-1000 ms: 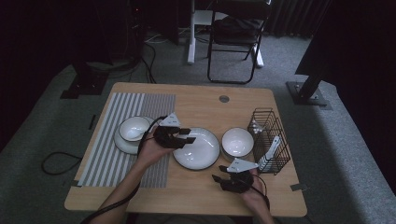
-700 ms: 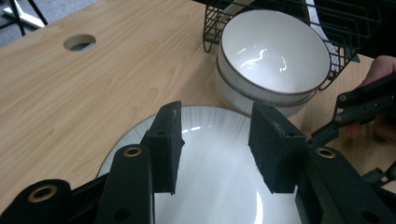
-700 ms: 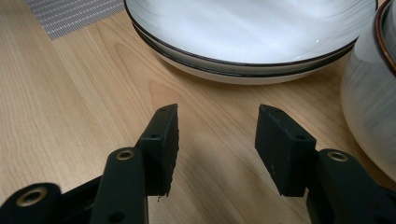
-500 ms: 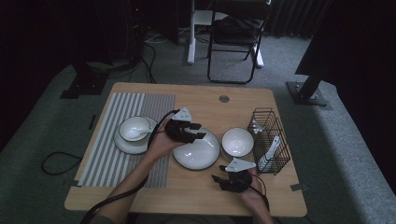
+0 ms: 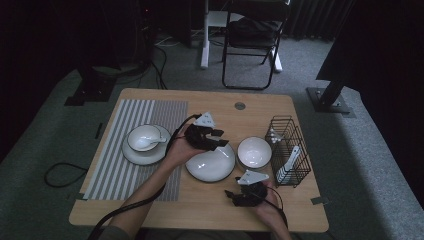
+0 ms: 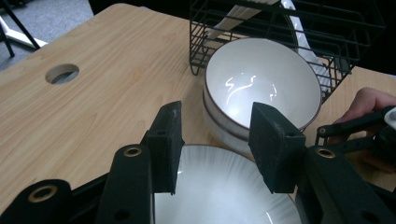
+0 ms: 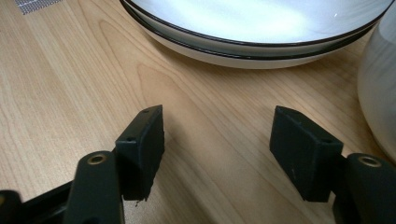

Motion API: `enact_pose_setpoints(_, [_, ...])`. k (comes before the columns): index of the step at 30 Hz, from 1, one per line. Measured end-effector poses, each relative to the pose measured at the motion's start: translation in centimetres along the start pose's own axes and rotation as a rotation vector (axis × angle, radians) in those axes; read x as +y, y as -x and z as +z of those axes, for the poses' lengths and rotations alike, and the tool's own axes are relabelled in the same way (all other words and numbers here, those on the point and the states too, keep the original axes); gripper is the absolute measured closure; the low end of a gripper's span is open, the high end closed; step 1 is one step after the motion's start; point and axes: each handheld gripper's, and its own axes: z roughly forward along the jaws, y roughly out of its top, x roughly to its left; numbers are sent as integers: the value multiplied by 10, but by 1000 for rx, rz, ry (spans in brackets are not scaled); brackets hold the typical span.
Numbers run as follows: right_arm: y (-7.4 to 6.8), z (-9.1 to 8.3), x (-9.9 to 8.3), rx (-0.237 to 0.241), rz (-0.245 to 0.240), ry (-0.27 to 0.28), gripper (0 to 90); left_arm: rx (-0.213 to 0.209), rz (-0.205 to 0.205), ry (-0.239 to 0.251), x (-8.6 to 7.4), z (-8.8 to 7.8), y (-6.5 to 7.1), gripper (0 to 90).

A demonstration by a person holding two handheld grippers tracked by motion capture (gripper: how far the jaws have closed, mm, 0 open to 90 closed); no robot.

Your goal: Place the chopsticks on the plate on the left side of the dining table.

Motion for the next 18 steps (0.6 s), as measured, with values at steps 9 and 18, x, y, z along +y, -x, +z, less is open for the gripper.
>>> enact_pose_setpoints(9, [1, 0, 0, 4, 2, -4, 309, -11, 38, 3, 14, 8, 5, 556])
enact_pose_setpoints(18, [1, 0, 0, 7, -2, -4, 306, -20, 74, 3, 31, 15, 7, 556])
